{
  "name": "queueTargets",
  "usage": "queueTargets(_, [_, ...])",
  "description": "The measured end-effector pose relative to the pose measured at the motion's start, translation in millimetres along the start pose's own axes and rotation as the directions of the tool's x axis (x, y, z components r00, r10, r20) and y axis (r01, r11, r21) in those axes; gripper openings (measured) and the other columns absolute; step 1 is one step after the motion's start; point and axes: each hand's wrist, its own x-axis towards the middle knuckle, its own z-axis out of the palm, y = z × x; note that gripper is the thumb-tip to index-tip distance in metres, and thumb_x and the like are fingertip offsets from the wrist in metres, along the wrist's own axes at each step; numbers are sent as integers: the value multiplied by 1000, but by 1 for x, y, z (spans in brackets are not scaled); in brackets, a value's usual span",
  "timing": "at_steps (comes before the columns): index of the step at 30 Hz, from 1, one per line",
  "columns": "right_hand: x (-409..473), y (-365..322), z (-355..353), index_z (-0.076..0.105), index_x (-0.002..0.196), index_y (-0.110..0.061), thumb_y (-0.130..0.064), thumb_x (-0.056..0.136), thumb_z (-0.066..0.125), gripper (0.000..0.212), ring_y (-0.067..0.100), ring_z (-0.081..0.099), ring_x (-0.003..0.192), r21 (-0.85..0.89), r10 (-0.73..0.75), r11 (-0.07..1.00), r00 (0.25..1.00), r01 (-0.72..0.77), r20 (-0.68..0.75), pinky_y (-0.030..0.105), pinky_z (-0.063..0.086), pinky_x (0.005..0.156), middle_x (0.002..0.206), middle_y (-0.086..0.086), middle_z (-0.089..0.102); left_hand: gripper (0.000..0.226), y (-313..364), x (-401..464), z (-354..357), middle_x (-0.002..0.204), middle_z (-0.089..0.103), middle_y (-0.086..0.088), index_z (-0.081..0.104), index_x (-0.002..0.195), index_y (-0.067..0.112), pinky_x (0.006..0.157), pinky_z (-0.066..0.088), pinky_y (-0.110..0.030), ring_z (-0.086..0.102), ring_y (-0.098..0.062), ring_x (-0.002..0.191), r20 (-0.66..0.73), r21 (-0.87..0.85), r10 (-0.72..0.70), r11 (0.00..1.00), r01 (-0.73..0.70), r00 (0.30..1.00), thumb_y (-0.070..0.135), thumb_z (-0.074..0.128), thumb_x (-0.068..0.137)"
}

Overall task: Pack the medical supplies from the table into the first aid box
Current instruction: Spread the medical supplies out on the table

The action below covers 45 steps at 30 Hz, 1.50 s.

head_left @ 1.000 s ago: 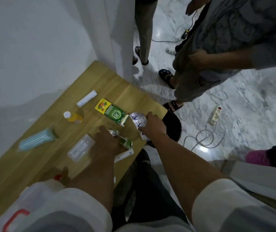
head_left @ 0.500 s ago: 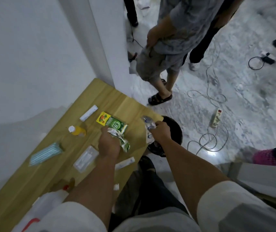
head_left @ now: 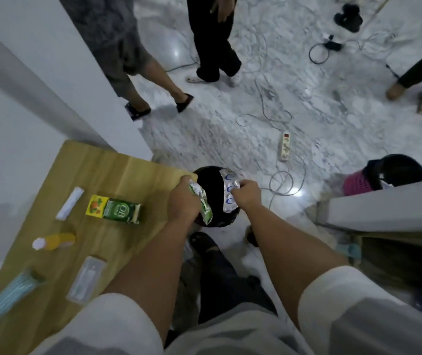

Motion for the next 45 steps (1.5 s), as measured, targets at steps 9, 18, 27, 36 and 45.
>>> queueTargets(9, [41, 20, -10, 40, 60, -12, -5, 83, 63, 33, 19, 37, 50, -100, 61, 994, 995, -53, 80, 28, 26, 48, 54, 6, 37, 66, 44, 50, 58, 141, 62, -12, 35, 162, 21, 86, 52, -42, 64, -35, 117, 144, 241, 72, 965, -105, 987, 13, 57, 101])
queueTargets(18, [48, 5, -10, 68, 70, 0, -9, 82, 68, 15, 28, 64, 68, -141, 37, 990, 993, -21, 110, 29, 49, 58, 67, 13, 64, 48, 51, 57, 38, 143, 63, -6, 52, 152, 18, 97, 55, -43, 62, -30, 124, 122, 248, 57, 965, -86, 991, 28, 59, 105])
queueTargets(27, [0, -61, 11, 65, 69, -1, -22, 90, 66, 30, 31, 60, 60, -275, -244, 915, 947, 296, 206, 40, 53, 61, 66, 17, 65, 41, 34, 27, -45, 132, 66, -6, 60, 140, 18, 85, 55, -40, 65, -30, 113, -18, 237, 88, 968, -81, 996, 30, 58, 101])
queueTargets(36, [-104, -158, 72, 62, 139, -11, -52, 95, 61, 60, 29, 61, 123, -390, -516, 641, 747, 662, 420, 40, 52, 99, 136, 9, 65, 33, -67, -65, -173, 124, 69, -7, 67, 124, 11, 76, 46, -33, 65, -28, 109, -260, 250, 9, 967, 58, 966, 32, 61, 99])
queueTargets(45, [-271, -234, 145, 58, 142, -14, -54, 97, 58, 60, 28, 50, 137, -410, -695, 128, 377, 903, 612, 38, 42, 107, 147, 8, 57, 17, -182, -198, -275, 110, 66, -7, 64, 98, 16, 73, 41, -33, 67, -31, 105, -475, 284, -132, 913, 293, 870, 32, 64, 93])
